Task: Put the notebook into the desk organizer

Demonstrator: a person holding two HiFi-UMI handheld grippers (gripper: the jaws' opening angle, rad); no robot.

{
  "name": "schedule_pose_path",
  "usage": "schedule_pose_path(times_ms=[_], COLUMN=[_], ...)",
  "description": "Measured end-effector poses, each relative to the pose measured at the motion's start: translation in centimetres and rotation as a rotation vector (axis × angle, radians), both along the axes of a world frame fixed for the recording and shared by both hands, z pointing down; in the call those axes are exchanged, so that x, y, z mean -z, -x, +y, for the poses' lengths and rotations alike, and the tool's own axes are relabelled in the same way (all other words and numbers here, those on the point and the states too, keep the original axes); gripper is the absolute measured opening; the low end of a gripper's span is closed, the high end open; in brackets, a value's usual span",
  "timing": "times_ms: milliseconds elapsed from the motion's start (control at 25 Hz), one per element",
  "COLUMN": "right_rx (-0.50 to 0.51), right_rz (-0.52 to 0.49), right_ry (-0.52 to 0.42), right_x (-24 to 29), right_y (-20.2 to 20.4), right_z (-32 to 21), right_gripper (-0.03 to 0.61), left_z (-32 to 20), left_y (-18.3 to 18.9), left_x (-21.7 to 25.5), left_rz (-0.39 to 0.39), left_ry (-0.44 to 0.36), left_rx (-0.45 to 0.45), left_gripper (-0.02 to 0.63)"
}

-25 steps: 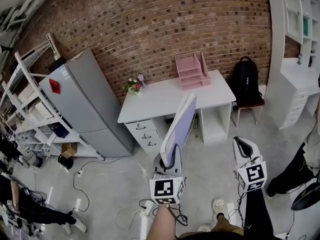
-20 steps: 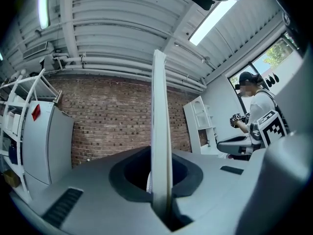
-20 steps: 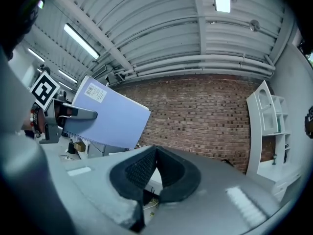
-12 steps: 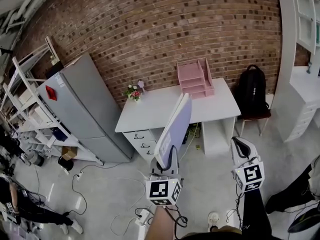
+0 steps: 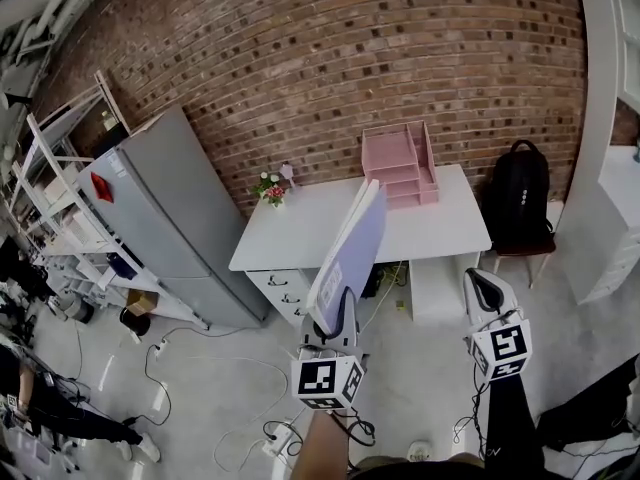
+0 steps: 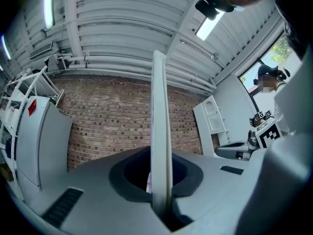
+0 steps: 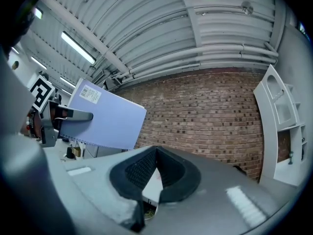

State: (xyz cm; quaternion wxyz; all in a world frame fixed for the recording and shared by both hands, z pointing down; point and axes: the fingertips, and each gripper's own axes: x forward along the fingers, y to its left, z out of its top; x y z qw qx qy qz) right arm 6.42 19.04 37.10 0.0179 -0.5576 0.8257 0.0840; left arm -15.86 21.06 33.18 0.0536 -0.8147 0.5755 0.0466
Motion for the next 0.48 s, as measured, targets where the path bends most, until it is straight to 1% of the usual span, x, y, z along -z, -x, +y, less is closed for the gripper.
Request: schedule_pose_path(times_ms=[240,480], right_rx=[0.008,0.008], right_rz=[0.0,-0.002], right_ry=[0.01,0.012], right_x=[-1.0,-1.0], right_y=[-1.3,-1.3], right_z=[-2.9,-6.5], right_gripper=[0.002,0.002], left_z=[-3.0,-6.8], left_y=[-0.9,-0.9], left_x=[-0.6,-0.3], left_rz=[0.008,-0.001], left_ry=[0.0,-0.004], left_rx=[0.012,0.01], left_gripper=[0.035,0.035])
